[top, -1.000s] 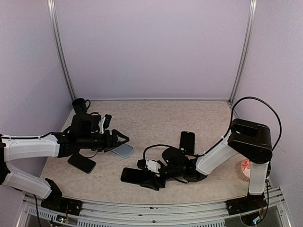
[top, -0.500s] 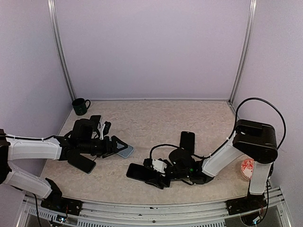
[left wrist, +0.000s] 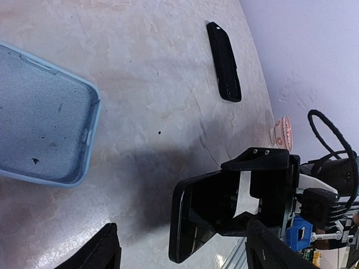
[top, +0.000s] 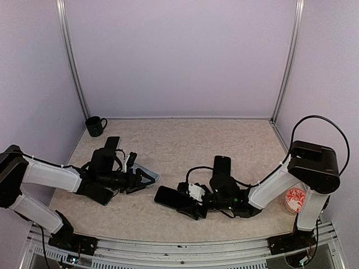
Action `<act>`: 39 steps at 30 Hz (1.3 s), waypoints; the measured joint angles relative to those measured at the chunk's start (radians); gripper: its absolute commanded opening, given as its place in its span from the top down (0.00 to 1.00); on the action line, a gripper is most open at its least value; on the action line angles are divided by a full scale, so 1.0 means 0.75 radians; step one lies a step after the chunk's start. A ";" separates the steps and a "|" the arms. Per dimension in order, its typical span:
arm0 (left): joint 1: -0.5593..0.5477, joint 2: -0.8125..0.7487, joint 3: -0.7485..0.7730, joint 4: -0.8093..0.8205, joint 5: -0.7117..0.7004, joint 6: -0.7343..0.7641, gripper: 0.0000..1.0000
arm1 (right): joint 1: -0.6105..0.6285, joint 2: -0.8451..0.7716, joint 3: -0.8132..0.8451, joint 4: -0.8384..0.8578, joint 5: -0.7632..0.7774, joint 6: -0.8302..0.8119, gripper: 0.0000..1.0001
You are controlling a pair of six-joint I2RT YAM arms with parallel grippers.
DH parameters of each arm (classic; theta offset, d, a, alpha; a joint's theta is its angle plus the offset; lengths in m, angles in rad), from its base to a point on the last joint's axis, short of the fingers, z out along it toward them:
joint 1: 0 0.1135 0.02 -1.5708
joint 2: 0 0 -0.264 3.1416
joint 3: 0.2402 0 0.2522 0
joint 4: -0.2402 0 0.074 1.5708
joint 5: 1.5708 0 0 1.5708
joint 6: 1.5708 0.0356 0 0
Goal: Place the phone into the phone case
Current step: Pass from the right arm to the left
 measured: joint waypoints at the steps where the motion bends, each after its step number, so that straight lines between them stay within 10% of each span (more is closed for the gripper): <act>1: -0.002 0.010 0.000 0.017 0.010 -0.003 0.25 | -0.002 -0.008 -0.004 0.009 0.001 0.001 0.46; 23: -0.112 0.243 0.025 0.354 0.226 -0.141 0.36 | -0.006 -0.052 -0.009 0.065 0.004 -0.001 0.46; 39: -0.123 0.282 0.036 0.482 0.283 -0.221 1.00 | -0.006 -0.069 -0.020 0.110 0.009 -0.001 0.44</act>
